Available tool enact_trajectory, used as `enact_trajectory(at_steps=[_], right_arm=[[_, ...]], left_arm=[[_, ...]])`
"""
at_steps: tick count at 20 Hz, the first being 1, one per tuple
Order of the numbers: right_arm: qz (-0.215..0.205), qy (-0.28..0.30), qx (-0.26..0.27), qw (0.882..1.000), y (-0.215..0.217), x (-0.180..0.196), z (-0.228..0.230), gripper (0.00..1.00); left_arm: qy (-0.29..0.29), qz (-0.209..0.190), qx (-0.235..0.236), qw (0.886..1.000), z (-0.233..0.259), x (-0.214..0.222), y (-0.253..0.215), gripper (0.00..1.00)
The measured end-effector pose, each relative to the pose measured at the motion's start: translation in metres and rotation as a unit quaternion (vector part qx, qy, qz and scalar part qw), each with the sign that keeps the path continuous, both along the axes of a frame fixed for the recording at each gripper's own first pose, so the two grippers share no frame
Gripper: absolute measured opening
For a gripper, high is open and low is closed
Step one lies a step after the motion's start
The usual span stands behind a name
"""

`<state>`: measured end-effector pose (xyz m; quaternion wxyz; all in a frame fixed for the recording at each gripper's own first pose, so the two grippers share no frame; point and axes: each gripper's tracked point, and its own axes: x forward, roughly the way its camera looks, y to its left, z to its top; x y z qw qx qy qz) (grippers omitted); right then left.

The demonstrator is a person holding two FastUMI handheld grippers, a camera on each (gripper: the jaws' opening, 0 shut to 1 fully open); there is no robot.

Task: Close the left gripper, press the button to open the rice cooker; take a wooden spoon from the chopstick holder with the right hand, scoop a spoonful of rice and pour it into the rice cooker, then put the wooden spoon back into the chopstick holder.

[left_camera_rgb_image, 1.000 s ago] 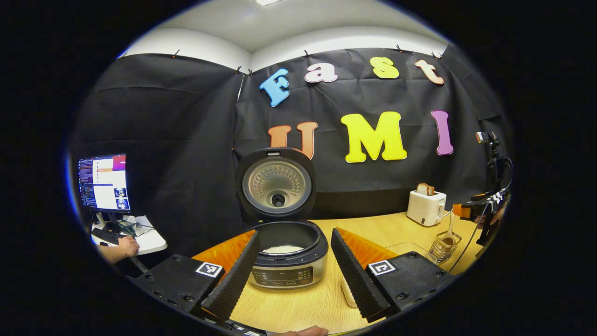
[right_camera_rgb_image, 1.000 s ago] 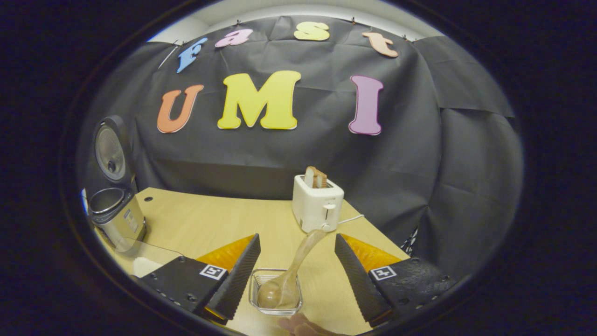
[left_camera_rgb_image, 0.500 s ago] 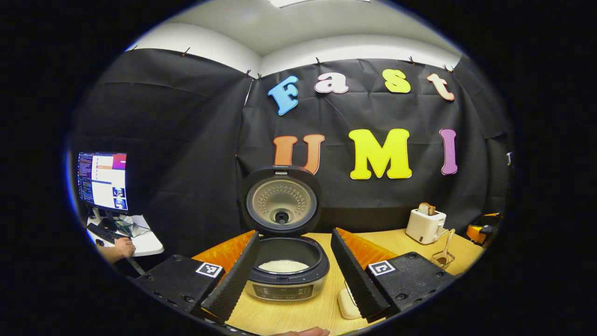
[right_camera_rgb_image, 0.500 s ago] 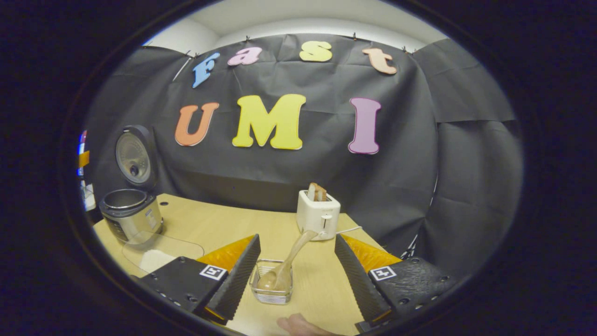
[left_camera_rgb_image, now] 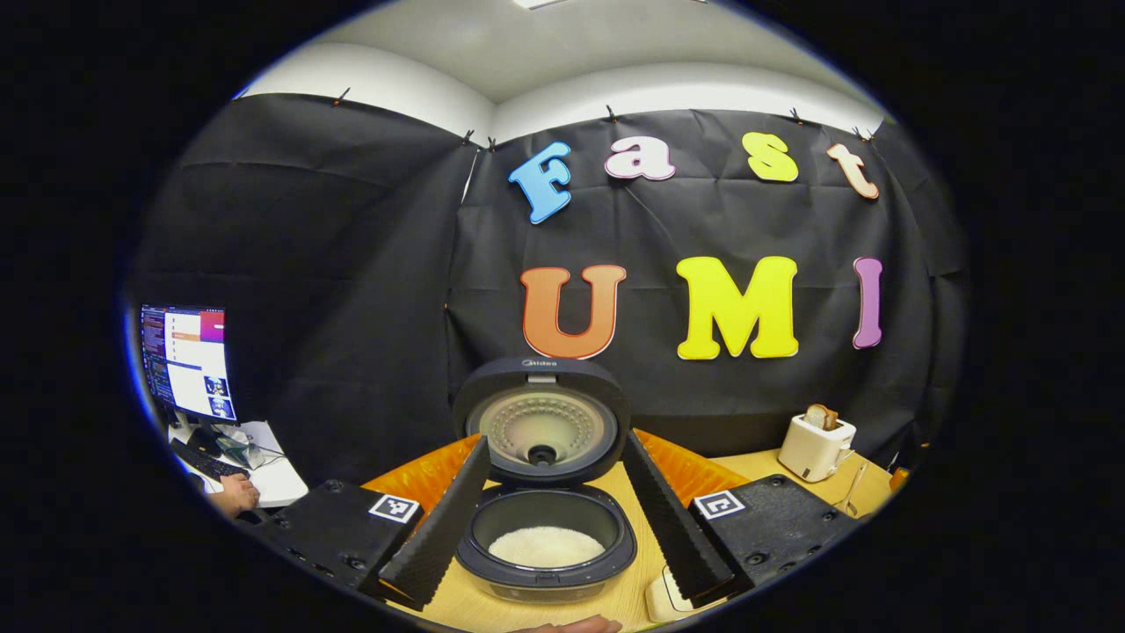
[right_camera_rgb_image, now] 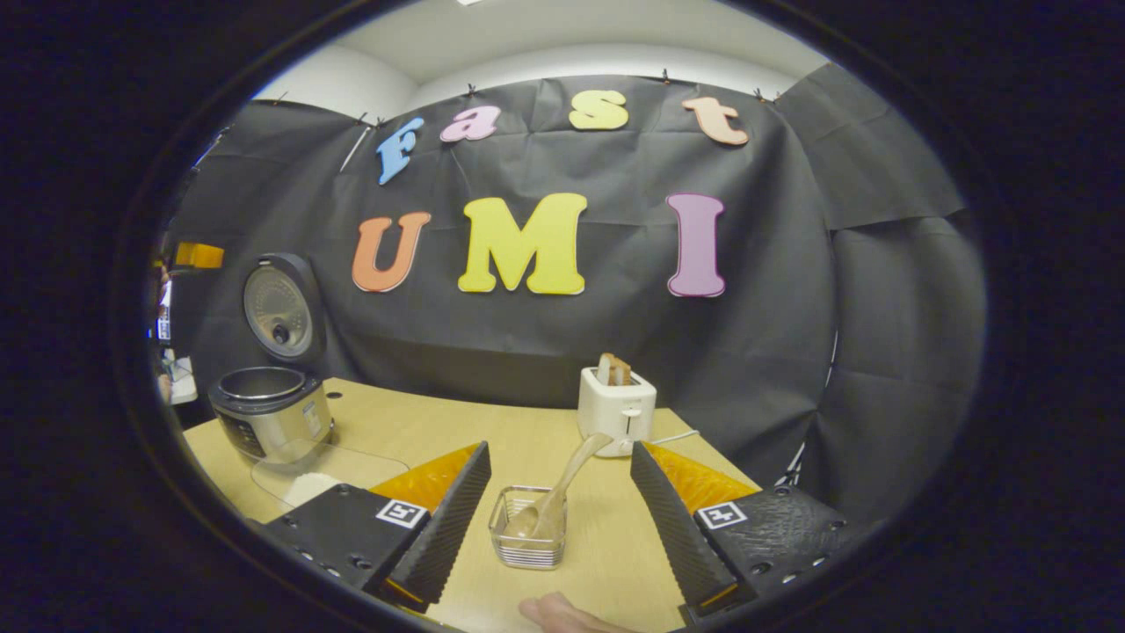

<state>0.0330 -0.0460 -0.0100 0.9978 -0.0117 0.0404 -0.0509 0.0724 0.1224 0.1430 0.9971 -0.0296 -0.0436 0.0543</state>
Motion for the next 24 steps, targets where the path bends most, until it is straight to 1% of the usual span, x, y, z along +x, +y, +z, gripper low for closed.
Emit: enact_trajectory(at_steps=[1,2,3,4,6,7,9,10,12,13,14,15,16,18,20,24], right_arm=[[0.004,0.005,0.008,1.000,0.002,-0.001,-0.003,0.96],[0.007,0.009,0.014,1.000,0.003,-0.003,-0.005,0.96],[0.012,0.006,0.020,1.000,0.005,-0.005,-0.003,0.96],[0.015,0.000,0.024,1.000,0.007,-0.007,0.000,0.94],[0.019,-0.008,0.025,0.999,0.009,-0.008,0.003,0.96],[0.022,-0.009,0.024,0.999,0.012,-0.009,0.002,0.96],[0.029,-0.010,0.022,0.999,0.017,-0.011,0.001,0.95],[0.033,-0.008,0.021,0.999,0.020,-0.011,0.000,0.96],[0.039,-0.011,0.017,0.999,0.025,-0.010,0.001,0.96],[0.040,-0.011,0.015,0.999,0.026,-0.011,-0.001,0.96],[0.041,-0.010,0.014,0.999,0.028,-0.010,-0.002,0.96],[0.041,-0.010,0.014,0.999,0.029,-0.009,-0.002,0.96],[0.042,-0.011,0.017,0.999,0.031,-0.007,-0.003,0.95],[0.048,-0.006,0.029,0.998,0.035,-0.003,-0.007,0.96],[0.056,0.001,0.040,0.998,0.041,0.001,-0.012,0.96],[0.068,0.015,0.042,0.997,0.047,0.008,-0.024,0.95]], left_arm=[[-0.001,-0.006,0.000,1.000,0.008,0.008,0.000,0.97],[0.005,-0.018,0.004,1.000,0.012,0.015,-0.001,0.98],[0.003,-0.020,0.008,1.000,0.019,0.020,0.001,0.97],[-0.012,-0.015,0.012,1.000,0.030,0.025,0.007,0.97],[-0.048,-0.010,0.011,0.999,0.050,0.038,0.015,0.97],[-0.062,-0.019,0.003,0.998,0.058,0.045,0.012,0.97],[-0.080,-0.056,-0.010,0.995,0.072,0.062,0.003,0.97],[-0.097,-0.061,-0.011,0.993,0.083,0.067,0.007,0.97],[-0.129,-0.035,-0.009,0.991,0.101,0.080,0.032,0.96],[-0.138,-0.024,-0.016,0.990,0.104,0.090,0.042,0.92],[-0.146,-0.020,-0.027,0.989,0.106,0.097,0.048,1.00],[-0.159,-0.021,-0.039,0.986,0.110,0.101,0.052,0.92],[-0.176,-0.023,-0.045,0.983,0.116,0.107,0.054,0.99],[-0.204,-0.008,-0.049,0.978,0.124,0.119,0.067,0.98],[-0.212,0.008,-0.047,0.976,0.125,0.131,0.075,0.97],[-0.222,-0.015,-0.081,0.972,0.126,0.156,0.063,0.98]])
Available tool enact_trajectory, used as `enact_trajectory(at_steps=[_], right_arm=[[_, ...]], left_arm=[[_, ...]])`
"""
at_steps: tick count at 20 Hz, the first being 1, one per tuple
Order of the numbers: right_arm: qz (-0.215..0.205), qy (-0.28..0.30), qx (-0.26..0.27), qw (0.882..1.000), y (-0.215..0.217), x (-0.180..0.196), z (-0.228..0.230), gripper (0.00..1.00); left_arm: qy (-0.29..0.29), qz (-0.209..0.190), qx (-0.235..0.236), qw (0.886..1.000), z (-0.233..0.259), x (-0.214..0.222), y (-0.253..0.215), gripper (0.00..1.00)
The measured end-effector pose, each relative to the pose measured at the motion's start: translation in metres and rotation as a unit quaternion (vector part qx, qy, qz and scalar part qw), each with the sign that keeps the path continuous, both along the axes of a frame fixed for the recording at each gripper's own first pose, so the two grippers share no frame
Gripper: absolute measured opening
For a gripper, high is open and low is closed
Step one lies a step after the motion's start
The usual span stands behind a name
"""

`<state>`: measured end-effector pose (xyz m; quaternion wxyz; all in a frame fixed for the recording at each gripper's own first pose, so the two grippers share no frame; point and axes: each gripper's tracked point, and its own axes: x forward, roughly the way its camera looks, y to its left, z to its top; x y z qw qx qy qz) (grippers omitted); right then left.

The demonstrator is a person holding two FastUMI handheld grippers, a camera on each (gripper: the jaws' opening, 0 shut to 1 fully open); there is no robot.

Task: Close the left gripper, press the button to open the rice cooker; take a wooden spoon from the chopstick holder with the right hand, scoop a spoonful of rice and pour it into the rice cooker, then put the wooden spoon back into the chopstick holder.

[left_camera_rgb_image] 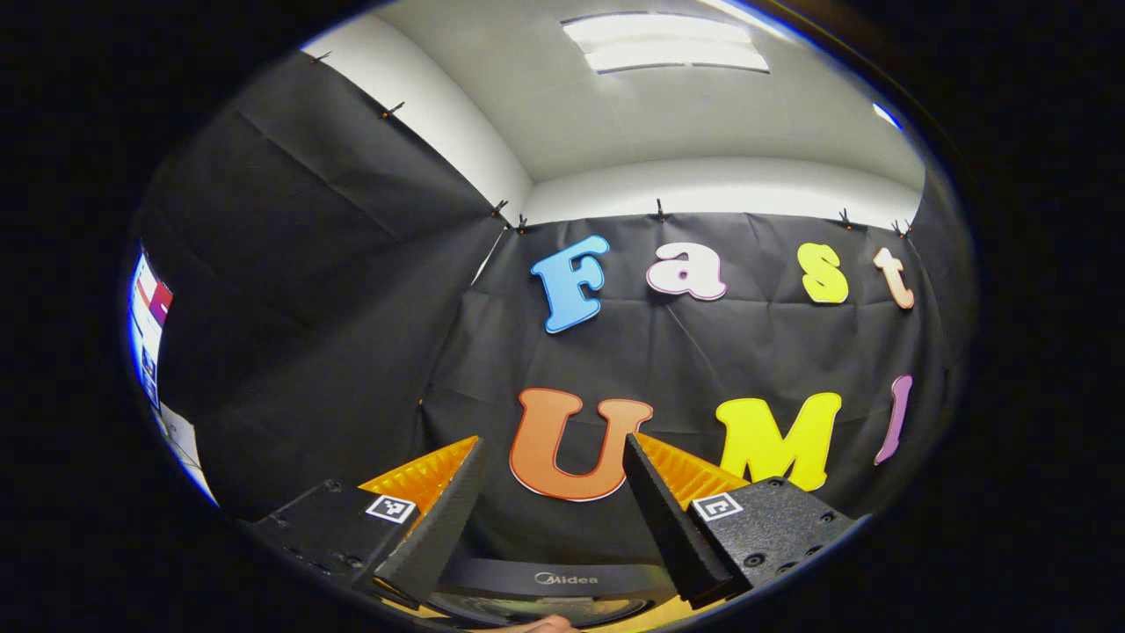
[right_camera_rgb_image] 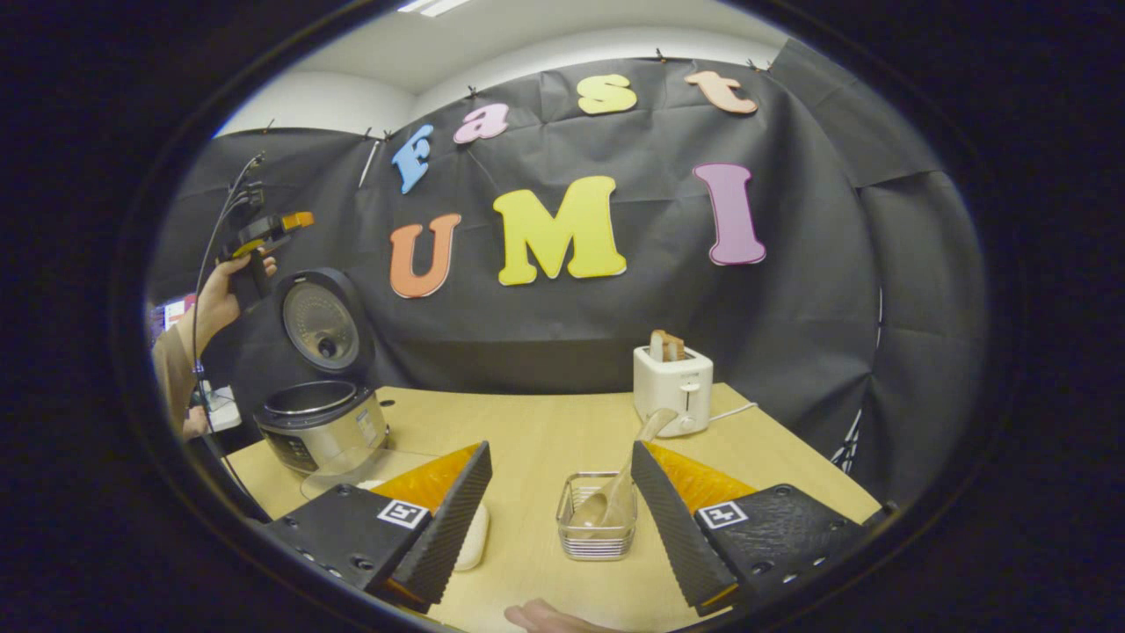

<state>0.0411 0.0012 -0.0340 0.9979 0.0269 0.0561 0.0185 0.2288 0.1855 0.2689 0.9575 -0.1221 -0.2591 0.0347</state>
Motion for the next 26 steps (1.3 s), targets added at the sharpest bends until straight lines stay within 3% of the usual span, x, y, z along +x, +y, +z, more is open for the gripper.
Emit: enact_trajectory(at_steps=[6,10,14,15,17,21,22,26], right_arm=[[0.004,0.021,0.002,1.000,0.001,0.010,-0.018,0.95],[0.015,0.039,0.016,0.999,0.005,0.015,-0.028,0.95],[0.017,0.045,0.025,0.999,0.006,0.017,-0.031,0.92],[0.017,0.046,0.025,0.998,0.006,0.016,-0.032,0.95],[0.014,0.045,0.022,0.999,0.006,0.015,-0.031,0.95],[0.019,0.034,0.014,0.999,0.012,0.006,-0.023,0.95],[0.021,0.032,0.014,0.999,0.014,0.003,-0.022,0.92],[0.031,0.019,0.012,0.999,0.020,-0.007,-0.012,0.95]], left_arm=[[0.034,-0.002,0.016,0.999,-0.022,0.035,-0.021,0.98],[0.073,0.036,0.049,0.995,-0.039,0.050,-0.012,0.98],[0.123,0.024,0.068,0.990,-0.065,0.061,-0.022,0.98],[0.132,0.023,0.072,0.988,-0.071,0.064,-0.024,0.98],[0.138,0.056,0.103,0.984,-0.073,0.068,-0.019,0.99],[0.146,0.057,0.122,0.980,-0.076,0.061,-0.027,1.00],[0.144,0.057,0.123,0.980,-0.077,0.057,-0.027,1.00],[0.138,0.049,0.128,0.981,-0.085,0.033,-0.035,1.00]])
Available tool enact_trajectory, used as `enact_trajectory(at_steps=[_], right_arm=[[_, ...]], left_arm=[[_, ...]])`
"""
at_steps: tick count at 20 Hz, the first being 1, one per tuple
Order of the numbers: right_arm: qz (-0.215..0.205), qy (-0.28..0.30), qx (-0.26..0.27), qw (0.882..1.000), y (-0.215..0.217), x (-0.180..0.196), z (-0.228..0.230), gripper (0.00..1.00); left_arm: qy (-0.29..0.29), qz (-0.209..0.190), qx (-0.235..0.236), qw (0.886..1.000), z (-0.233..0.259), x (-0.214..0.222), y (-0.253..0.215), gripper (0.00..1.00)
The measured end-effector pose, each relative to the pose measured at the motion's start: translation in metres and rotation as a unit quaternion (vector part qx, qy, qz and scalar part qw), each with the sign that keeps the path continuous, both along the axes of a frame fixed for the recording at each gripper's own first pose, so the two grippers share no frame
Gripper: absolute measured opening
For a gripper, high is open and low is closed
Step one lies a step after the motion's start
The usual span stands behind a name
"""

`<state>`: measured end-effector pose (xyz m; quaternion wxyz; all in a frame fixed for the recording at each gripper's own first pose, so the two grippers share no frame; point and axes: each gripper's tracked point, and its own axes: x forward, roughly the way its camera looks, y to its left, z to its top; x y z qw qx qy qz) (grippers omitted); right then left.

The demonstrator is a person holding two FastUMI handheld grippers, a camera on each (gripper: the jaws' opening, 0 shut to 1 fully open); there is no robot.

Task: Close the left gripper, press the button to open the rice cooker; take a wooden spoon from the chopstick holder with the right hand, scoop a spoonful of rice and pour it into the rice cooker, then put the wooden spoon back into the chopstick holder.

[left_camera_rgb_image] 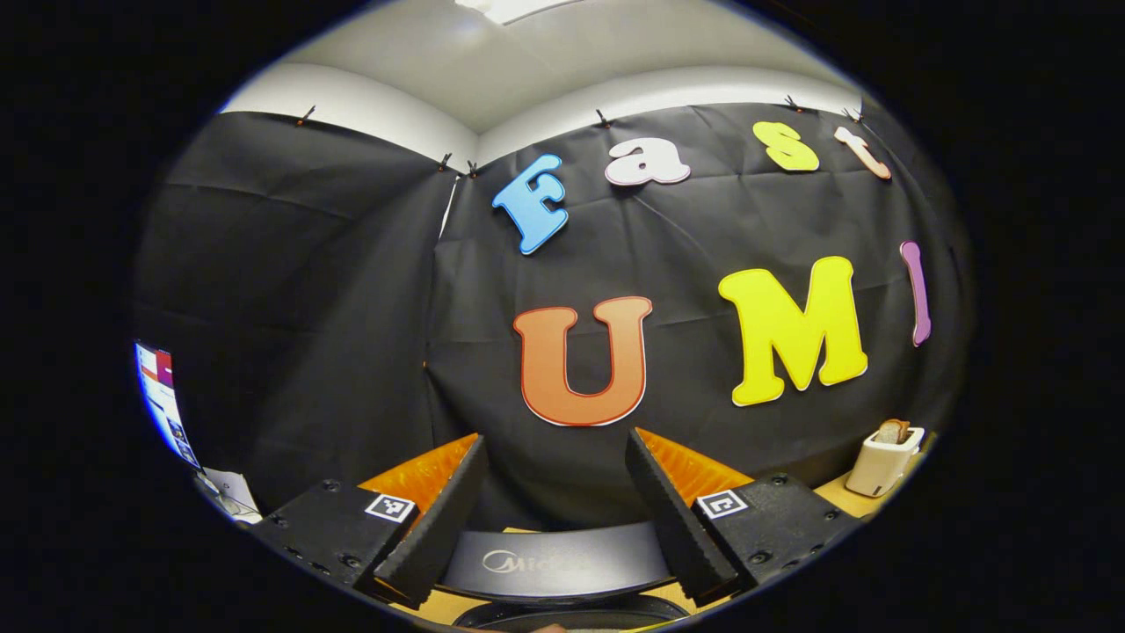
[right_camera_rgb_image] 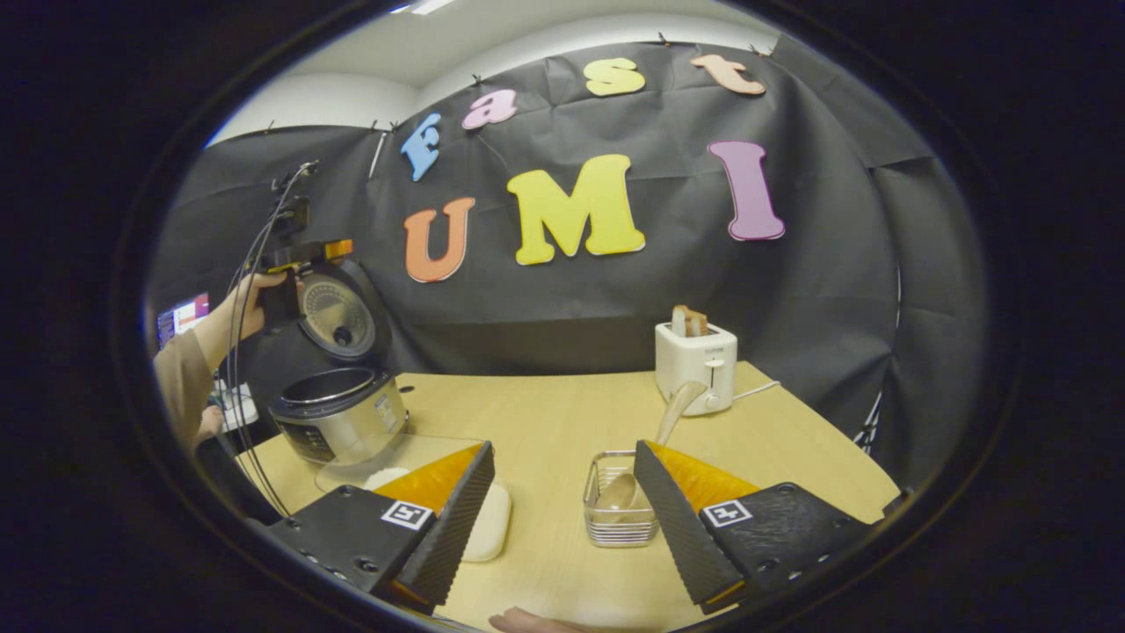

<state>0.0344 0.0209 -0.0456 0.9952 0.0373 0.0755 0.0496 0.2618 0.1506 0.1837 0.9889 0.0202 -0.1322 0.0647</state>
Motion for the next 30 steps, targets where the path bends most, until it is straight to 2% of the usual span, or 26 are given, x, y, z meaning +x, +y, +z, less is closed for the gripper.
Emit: enact_trajectory(at_steps=[6,8,10,13,14,16,18,19,20,21,22,23,24,25,26,29,30], right_arm=[[-0.001,-0.024,-0.002,1.000,-0.001,-0.011,0.012,0.92],[0.003,-0.023,-0.003,1.000,0.003,-0.012,0.012,0.95],[0.005,-0.023,-0.005,1.000,0.006,-0.012,0.012,0.92],[0.011,-0.023,-0.003,1.000,0.009,-0.010,0.009,0.92],[0.010,-0.018,-0.003,1.000,0.010,-0.009,0.007,0.95],[0.009,-0.014,-0.004,1.000,0.009,-0.007,0.004,0.92],[0.006,-0.015,-0.006,1.000,0.006,-0.004,0.004,0.95],[0.006,-0.015,-0.006,1.000,0.006,-0.004,0.002,0.92],[0.008,-0.015,-0.006,1.000,0.007,-0.004,0.002,0.95],[0.011,-0.012,-0.006,1.000,0.008,-0.003,-0.001,0.92],[0.012,-0.009,-0.007,1.000,0.008,-0.002,-0.003,0.95],[0.013,-0.005,-0.008,1.000,0.008,-0.001,-0.005,0.92],[0.013,-0.003,-0.009,1.000,0.009,0.000,-0.007,0.95],[0.013,-0.001,-0.009,1.000,0.009,0.001,-0.008,0.92],[0.016,-0.002,-0.009,1.000,0.011,0.001,-0.008,0.92],[0.020,0.000,-0.008,1.000,0.012,0.002,-0.010,0.92],[0.021,0.002,-0.008,1.000,0.013,0.003,-0.011,0.95]], left_arm=[[-0.011,-0.012,0.011,1.000,-0.027,-0.043,-0.014,1.00],[-0.004,-0.022,0.013,1.000,-0.039,-0.053,-0.018,0.99],[0.010,-0.029,0.005,1.000,-0.053,-0.063,-0.021,0.98],[0.010,-0.035,0.009,0.999,-0.066,-0.076,-0.025,0.98],[0.012,-0.036,0.007,0.999,-0.071,-0.080,-0.026,0.98],[0.011,-0.036,0.008,0.999,-0.085,-0.089,-0.029,0.98],[0.015,-0.040,0.009,0.999,-0.102,-0.097,-0.033,0.98],[0.018,-0.040,0.005,0.999,-0.111,-0.100,-0.034,0.98],[0.019,-0.038,0.005,0.999,-0.117,-0.103,-0.035,0.98],[0.021,-0.041,0.010,0.999,-0.124,-0.105,-0.038,0.98],[0.028,-0.048,0.011,0.998,-0.133,-0.107,-0.043,0.98],[0.035,-0.052,0.009,0.998,-0.140,-0.108,-0.045,0.97],[0.045,-0.055,0.004,0.997,-0.148,-0.109,-0.045,0.95],[0.055,-0.057,-0.001,0.997,-0.155,-0.109,-0.046,0.86],[0.061,-0.058,-0.004,0.996,-0.160,-0.110,-0.047,0.95],[0.074,-0.063,-0.006,0.995,-0.169,-0.110,-0.049,0.95],[0.086,-0.064,-0.010,0.994,-0.176,-0.110,-0.049,0.95]])
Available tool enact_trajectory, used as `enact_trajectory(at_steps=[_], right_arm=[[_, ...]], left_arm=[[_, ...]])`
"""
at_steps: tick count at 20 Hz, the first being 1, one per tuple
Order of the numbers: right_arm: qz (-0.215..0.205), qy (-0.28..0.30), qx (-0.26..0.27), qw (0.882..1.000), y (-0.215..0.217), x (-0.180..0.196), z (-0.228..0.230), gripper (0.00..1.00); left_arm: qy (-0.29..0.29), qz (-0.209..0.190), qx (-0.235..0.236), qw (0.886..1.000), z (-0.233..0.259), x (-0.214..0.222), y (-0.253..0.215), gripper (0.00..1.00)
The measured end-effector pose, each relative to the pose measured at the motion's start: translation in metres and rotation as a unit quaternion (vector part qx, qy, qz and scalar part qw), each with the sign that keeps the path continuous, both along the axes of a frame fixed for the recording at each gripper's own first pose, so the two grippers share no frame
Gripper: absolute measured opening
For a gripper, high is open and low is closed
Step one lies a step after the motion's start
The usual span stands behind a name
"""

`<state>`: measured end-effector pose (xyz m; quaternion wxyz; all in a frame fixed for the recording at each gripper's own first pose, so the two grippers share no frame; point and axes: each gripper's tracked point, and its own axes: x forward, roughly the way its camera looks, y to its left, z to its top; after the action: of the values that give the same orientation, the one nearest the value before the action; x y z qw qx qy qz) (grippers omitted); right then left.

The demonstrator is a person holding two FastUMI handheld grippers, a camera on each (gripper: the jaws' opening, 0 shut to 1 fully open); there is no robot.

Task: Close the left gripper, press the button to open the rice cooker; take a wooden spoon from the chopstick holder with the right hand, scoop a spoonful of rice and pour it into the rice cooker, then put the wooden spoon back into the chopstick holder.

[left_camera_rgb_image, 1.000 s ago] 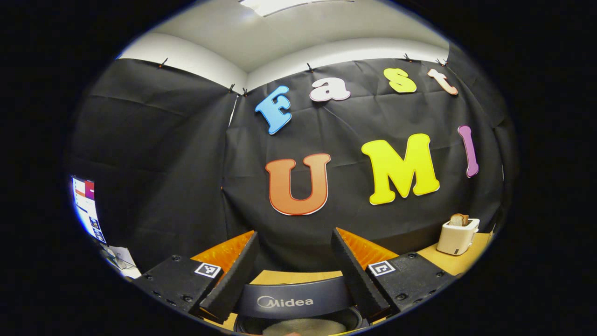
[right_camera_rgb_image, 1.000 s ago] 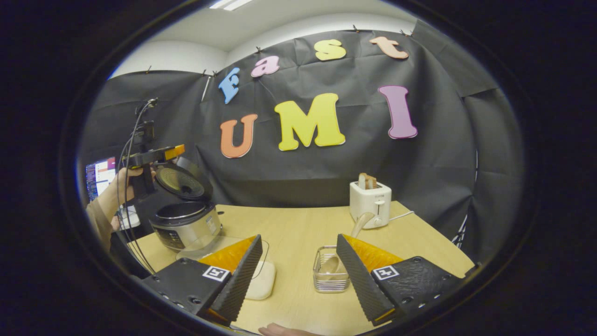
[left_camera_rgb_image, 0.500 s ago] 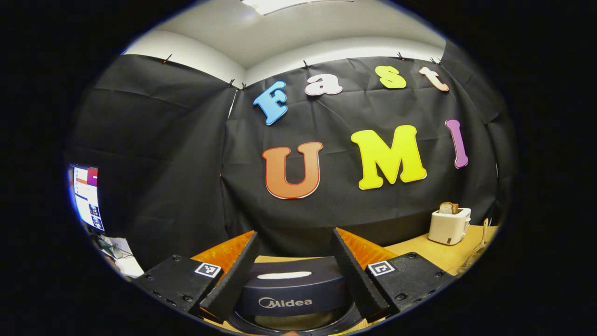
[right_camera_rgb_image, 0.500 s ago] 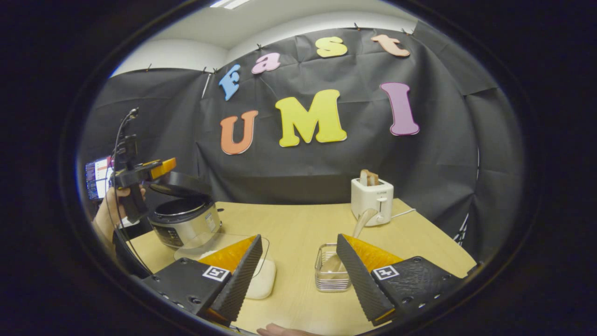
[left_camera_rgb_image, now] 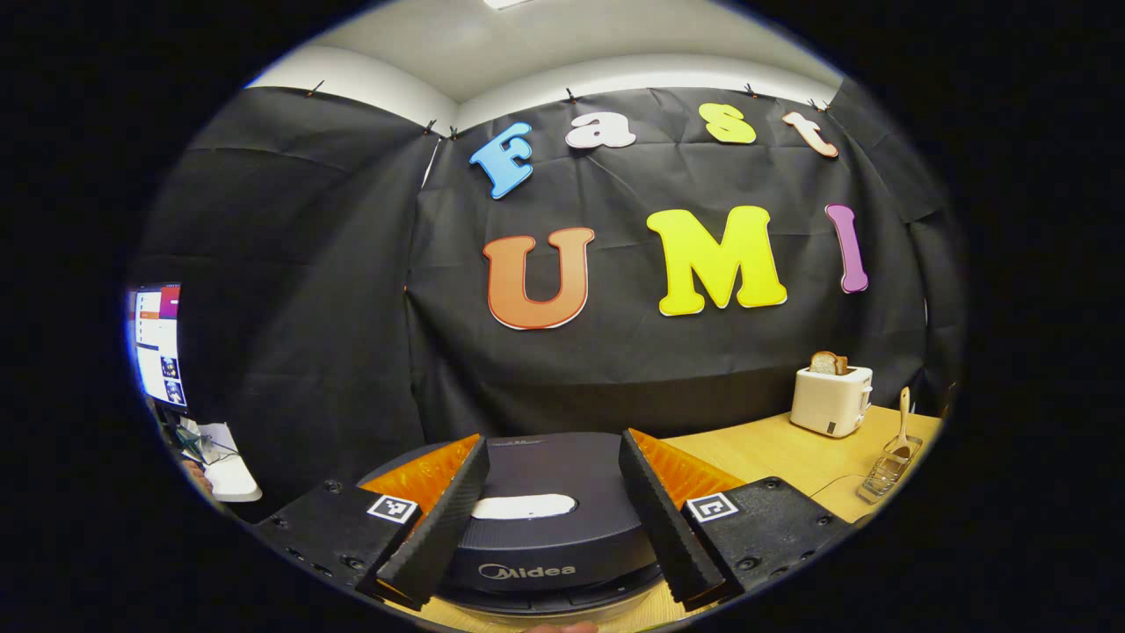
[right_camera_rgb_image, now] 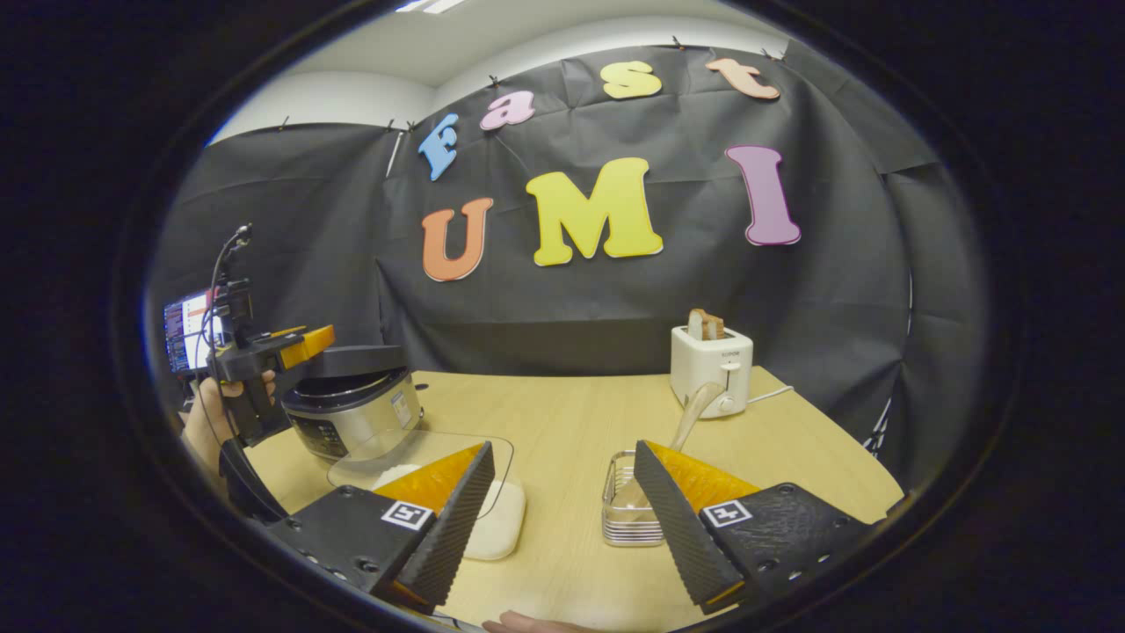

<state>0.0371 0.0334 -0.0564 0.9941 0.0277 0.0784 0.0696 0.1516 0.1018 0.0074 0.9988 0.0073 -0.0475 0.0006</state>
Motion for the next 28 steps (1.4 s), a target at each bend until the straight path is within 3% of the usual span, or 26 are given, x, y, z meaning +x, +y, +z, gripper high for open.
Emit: enact_trajectory(at_steps=[4,6,7,8,9,11,19,22,28], right_arm=[[-0.002,0.002,0.000,1.000,-0.001,0.000,-0.001,0.92],[-0.002,0.002,0.000,1.000,-0.001,0.000,-0.001,0.92],[-0.002,0.001,-0.001,1.000,-0.001,-0.002,-0.001,0.92],[-0.002,0.000,-0.001,1.000,-0.001,-0.001,0.001,0.92],[-0.003,-0.002,-0.001,1.000,-0.003,-0.001,0.001,0.95],[-0.002,-0.002,0.000,1.000,-0.002,-0.002,0.001,0.92],[0.004,-0.002,-0.003,1.000,0.000,-0.004,0.004,0.95],[0.001,-0.010,-0.010,1.000,-0.002,-0.006,0.009,0.92],[-0.012,-0.014,-0.007,1.000,-0.017,-0.004,0.012,0.95]], left_arm=[[0.055,-0.003,-0.002,0.998,-0.029,-0.003,-0.003,0.96],[0.053,0.002,0.001,0.999,-0.030,-0.005,-0.001,0.95],[0.051,0.005,0.001,0.999,-0.030,-0.007,-0.001,0.88],[0.051,0.007,-0.003,0.999,-0.031,-0.008,0.000,0.94],[0.055,0.009,-0.005,0.998,-0.035,-0.009,-0.001,0.94],[0.045,0.014,-0.003,0.999,-0.037,-0.011,-0.001,0.94],[0.068,0.048,-0.017,0.996,-0.049,-0.023,-0.003,0.88],[0.068,0.058,-0.014,0.996,-0.048,-0.029,-0.003,0.86],[0.070,0.075,0.017,0.995,-0.041,-0.051,-0.012,0.83]])
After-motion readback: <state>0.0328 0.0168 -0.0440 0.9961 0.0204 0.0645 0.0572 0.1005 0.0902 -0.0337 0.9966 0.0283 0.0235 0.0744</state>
